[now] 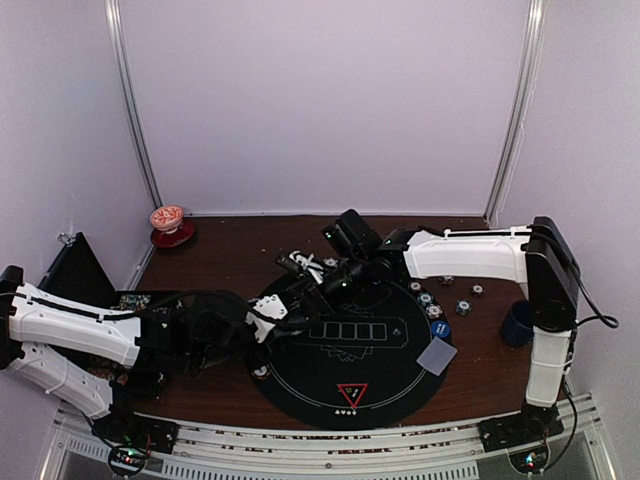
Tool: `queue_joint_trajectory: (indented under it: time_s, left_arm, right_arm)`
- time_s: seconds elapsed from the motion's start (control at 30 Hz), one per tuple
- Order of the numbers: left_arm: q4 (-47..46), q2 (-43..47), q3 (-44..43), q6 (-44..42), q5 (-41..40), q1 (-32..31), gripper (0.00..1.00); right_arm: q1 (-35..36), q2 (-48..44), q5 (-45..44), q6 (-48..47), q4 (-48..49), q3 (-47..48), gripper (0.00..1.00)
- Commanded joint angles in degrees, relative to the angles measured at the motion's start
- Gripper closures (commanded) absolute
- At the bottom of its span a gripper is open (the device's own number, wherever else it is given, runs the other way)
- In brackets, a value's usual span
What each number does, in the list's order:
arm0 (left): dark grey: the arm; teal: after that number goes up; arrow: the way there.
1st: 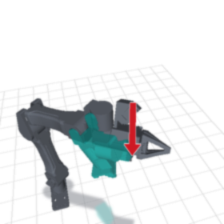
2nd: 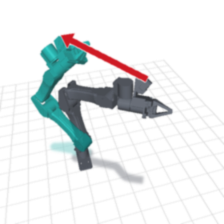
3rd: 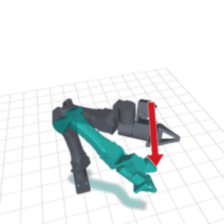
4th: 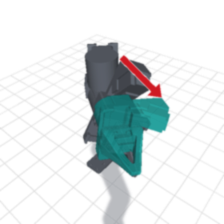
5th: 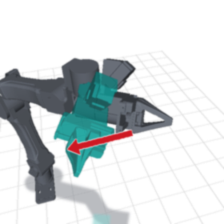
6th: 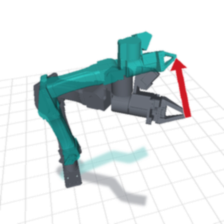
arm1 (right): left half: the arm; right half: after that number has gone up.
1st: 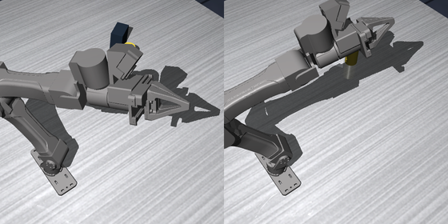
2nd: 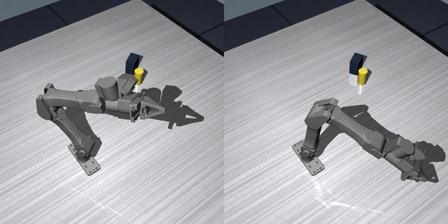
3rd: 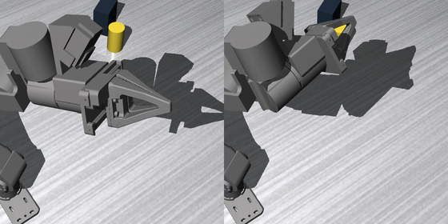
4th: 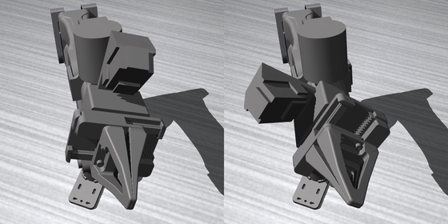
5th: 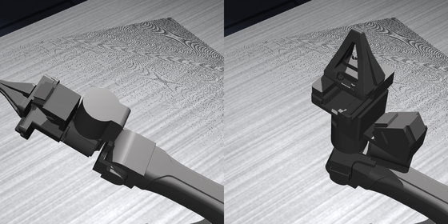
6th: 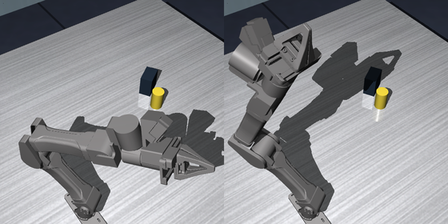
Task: Distribute texas hold em gaming equipment
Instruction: Pick up the poker card from the face-down deck piles.
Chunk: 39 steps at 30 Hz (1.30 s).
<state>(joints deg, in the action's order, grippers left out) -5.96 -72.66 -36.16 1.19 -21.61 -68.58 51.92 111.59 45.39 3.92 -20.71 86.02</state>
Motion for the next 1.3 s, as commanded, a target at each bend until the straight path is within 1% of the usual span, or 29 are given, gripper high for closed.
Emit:
queue_joint_trajectory:
  time_s: [0.0,0.23,0.4,0.63,0.73,0.83,0.9,0.93,1.0,1.1,1.2,1.27]
  left_arm:
    - [-3.2,-0.4,-0.5,-0.1,0.0,0.1,0.48]
    - [-3.2,-0.2,-0.5,-0.1,0.2,0.1,0.48]
    - [-3.1,-0.1,-0.5,-0.2,0.2,0.1,0.48]
    - [-3.2,0.4,-0.2,-0.1,0.3,0.1,0.48]
    - [-3.2,0.1,-0.3,-0.2,0.4,0.1,0.48]
    - [-3.1,0.0,-0.4,-0.2,0.3,0.1,0.48]
    - [-3.1,0.2,-0.3,-0.2,0.2,0.1,0.48]
    - [-3.1,0.2,-0.3,-0.1,0.2,0.1,0.48]
    - [-3.1,0.2,-0.3,-0.1,0.2,0.1,0.48]
    - [-3.1,0.2,-0.3,-0.1,0.2,0.1,0.48]
    - [-3.0,0.4,-0.2,-0.1,0.1,0.1,0.48]
    - [-3.0,0.5,-0.2,-0.1,0.0,0.2,0.48]
  right_arm:
    - [0.1,0.8,-3.8,2.1,1.5,1.8,0.12]
    - [-0.8,3.0,-6.3,0.4,-1.5,4.3,0.26]
    - [-2.2,3.7,-7.3,-1.1,-3.9,5.8,0.37]
    - [-5.6,3.4,-6.6,-2.4,-5.6,5.8,0.48]
    - [-6.0,3.6,-4.5,-3.6,-6.7,6.1,0.51]
    - [-5.8,4.0,1.9,-5.4,-10.2,7.6,0.54]
    - [-5.7,4.1,5.7,-7.2,-13.0,9.0,0.55]
    - [-5.6,4.1,7.3,-8.0,-14.2,9.4,0.53]
    - [-5.6,3.7,8.9,-10.1,-16.8,10.1,0.46]
    - [-5.6,2.9,9.3,-11.5,-18.2,9.3,0.41]
    - [-5.6,2.3,9.7,-11.7,-18.1,7.5,0.4]
    - [-5.6,2.4,9.9,-11.8,-18.7,7.2,0.42]
